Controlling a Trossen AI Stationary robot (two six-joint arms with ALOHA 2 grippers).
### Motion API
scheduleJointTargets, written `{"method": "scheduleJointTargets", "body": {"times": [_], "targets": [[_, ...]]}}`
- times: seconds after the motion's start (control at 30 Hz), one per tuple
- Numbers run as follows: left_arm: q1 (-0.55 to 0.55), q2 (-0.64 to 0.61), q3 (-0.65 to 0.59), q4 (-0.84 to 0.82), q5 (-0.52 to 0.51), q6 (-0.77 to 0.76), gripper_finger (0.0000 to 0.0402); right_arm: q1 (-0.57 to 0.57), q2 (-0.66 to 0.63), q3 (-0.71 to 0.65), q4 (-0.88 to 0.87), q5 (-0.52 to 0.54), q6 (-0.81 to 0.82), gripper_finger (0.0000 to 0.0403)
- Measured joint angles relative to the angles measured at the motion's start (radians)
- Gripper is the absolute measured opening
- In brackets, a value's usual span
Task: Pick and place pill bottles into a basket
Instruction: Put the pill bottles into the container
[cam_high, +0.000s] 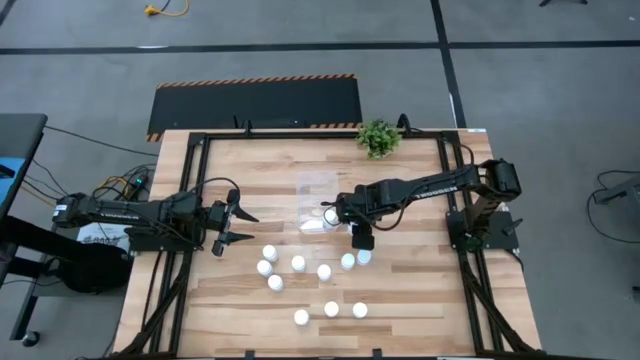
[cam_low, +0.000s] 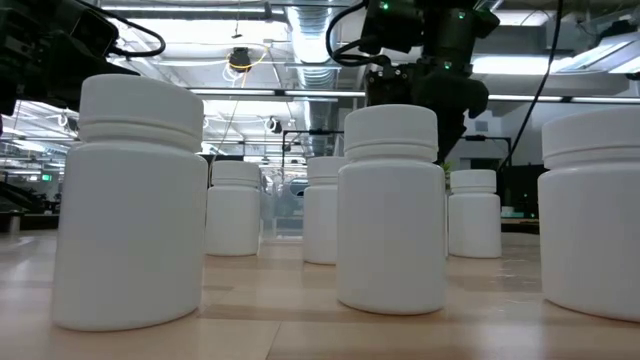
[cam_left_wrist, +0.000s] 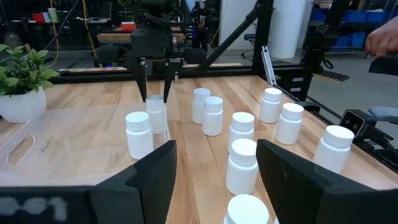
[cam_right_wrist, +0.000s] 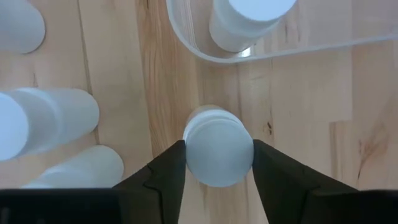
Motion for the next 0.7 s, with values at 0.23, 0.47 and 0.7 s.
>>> {"method": "scheduleJointTargets", "body": {"times": [0.23,0.47,0.7], "targets": [[0.000,0.000,0.000,0.000,0.000,0.000,0.0211,0.000,0.000,0.000,-0.013,0.000,0.000,0.0157],[0.000,0.000,0.000,0.000,0.000,0.000,0.0211,0.000,0.000,0.040,-0.067,0.001,-0.008,0.0157],[0.000,0.000,0.000,0.000,0.000,0.000,0.0211,-0.019,0.000,0.123,-0.155,0.002,-0.026,0.0157]]}}
